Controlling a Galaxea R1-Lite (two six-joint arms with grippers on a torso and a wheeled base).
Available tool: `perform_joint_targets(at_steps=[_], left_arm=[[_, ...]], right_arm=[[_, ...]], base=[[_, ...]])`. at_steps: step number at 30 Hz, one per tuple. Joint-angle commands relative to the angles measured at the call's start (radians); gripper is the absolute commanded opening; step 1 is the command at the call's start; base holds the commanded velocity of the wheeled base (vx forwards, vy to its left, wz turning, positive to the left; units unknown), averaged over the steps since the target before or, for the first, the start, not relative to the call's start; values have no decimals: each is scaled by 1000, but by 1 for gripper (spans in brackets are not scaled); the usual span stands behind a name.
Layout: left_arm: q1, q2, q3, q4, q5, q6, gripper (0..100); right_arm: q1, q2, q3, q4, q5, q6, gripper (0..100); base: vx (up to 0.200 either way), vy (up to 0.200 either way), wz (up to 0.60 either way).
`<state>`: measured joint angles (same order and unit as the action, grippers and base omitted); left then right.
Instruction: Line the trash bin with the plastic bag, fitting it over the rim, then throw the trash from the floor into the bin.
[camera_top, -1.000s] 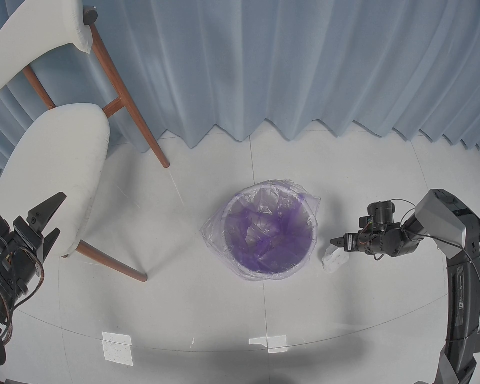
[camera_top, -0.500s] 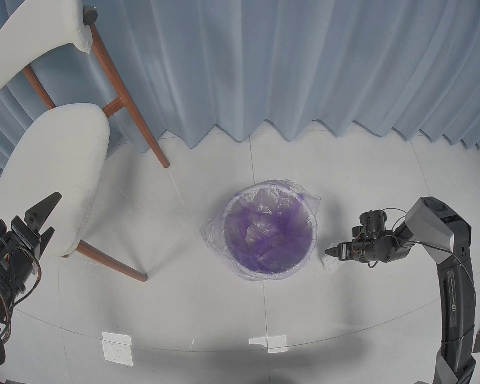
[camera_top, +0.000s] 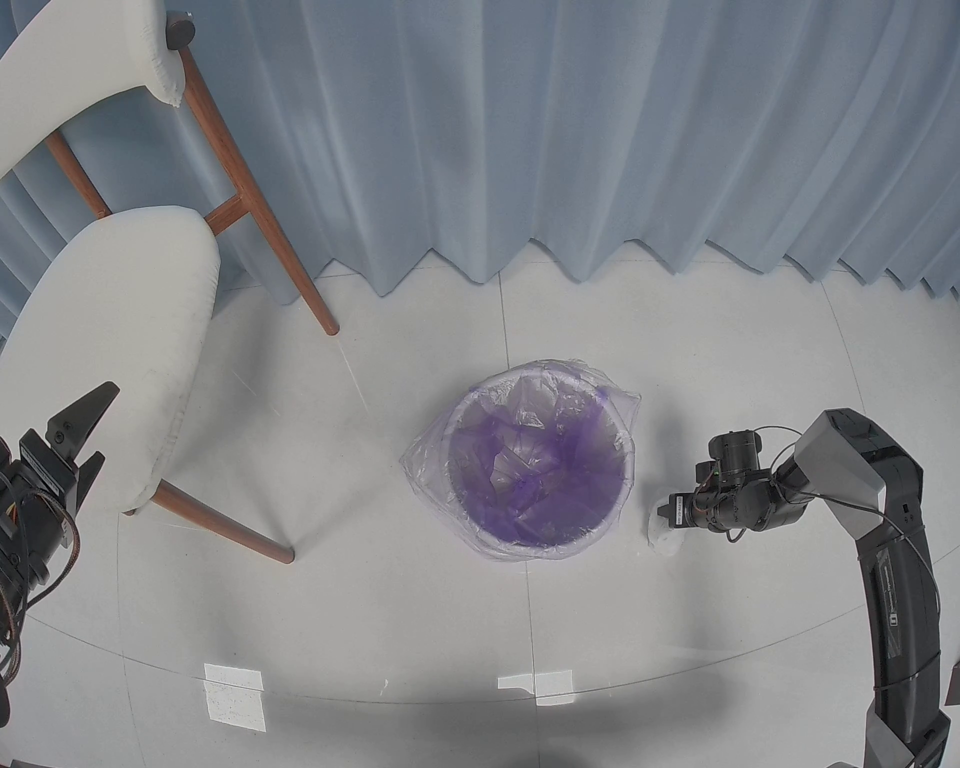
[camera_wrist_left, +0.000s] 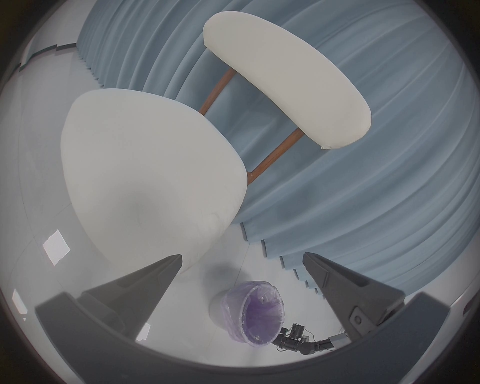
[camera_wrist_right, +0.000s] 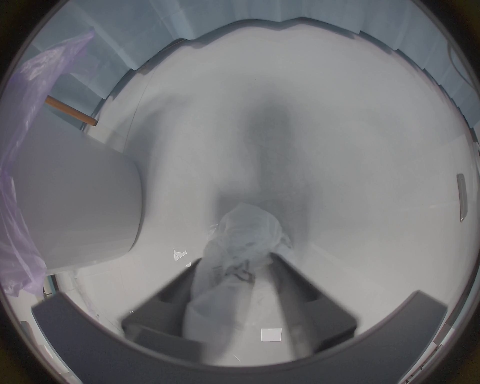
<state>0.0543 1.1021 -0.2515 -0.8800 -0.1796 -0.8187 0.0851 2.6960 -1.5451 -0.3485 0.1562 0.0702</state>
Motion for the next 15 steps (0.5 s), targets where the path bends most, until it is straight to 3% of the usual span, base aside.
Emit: perform_joint_targets(at_steps=[1, 10, 15], left_arm=[[1, 2, 3, -1, 0, 0, 100], [-2, 8, -6, -1, -3, 35, 100], [-31, 10, -9, -1, -6, 61, 100]], right_arm=[[-1, 10, -3, 2, 0, 0, 0], [-84, -130, 60, 5, 0, 6, 0], [-156, -375, 323, -3, 8, 23, 0]], base=[[0, 0, 0], [0, 0, 0], [0, 0, 0]])
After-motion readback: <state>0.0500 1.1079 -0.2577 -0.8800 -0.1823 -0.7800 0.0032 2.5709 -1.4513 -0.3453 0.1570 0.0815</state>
